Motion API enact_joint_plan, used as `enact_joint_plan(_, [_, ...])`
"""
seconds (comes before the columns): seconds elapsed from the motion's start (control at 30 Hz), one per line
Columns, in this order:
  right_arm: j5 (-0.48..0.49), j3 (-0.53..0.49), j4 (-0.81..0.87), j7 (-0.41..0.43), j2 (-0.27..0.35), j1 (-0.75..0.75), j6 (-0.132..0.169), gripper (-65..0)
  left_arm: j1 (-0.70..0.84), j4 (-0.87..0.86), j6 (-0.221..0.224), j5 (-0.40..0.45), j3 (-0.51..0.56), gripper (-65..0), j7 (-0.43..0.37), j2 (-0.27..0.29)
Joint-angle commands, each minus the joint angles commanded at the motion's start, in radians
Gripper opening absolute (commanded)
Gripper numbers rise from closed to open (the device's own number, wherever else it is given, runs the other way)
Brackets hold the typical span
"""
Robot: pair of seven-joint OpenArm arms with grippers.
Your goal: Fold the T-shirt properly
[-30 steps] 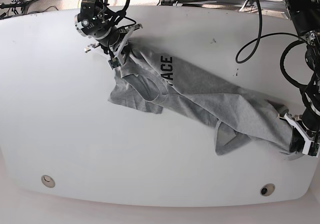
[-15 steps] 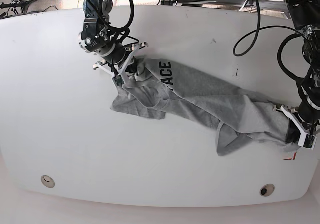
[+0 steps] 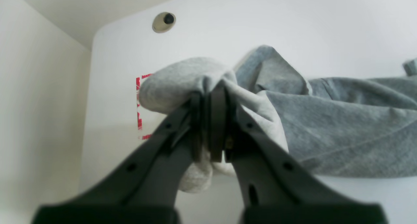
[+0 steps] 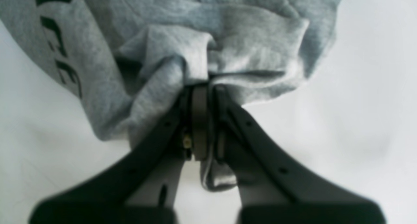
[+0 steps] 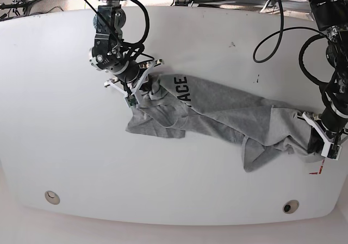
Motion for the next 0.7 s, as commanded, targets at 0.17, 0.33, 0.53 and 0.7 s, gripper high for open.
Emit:
enact_joint_plan(0.17, [0.000, 0.002, -0.002, 0.000, 0.034, -0.009, 0.000, -62.1, 0.038, 0.000, 0.000, 0.000, -0.020, -62.6, -0.002, -0.003])
enact_joint_plan(0.33, [0.002, 0.002, 0.005, 0.000, 0.044, -0.037, 0.000, -62.1, 0.066, 0.000, 0.000, -0.002, -0.087, -62.6, -0.002, -0.002])
enact_joint_plan(0.53, [0.002, 0.002, 0.005, 0.000, 0.040, -0.041, 0.000, -62.1, 0.080, 0.011, -0.046, 0.002, -0.126, -62.6, 0.003, -0.002])
enact_joint_plan(0.7, [0.002, -0.002, 0.005, 0.000, 0.034, -0.052, 0.000, -62.1, 0.080, 0.014, -0.075, 0.005, -0.137, -62.6, 0.005, -0.002])
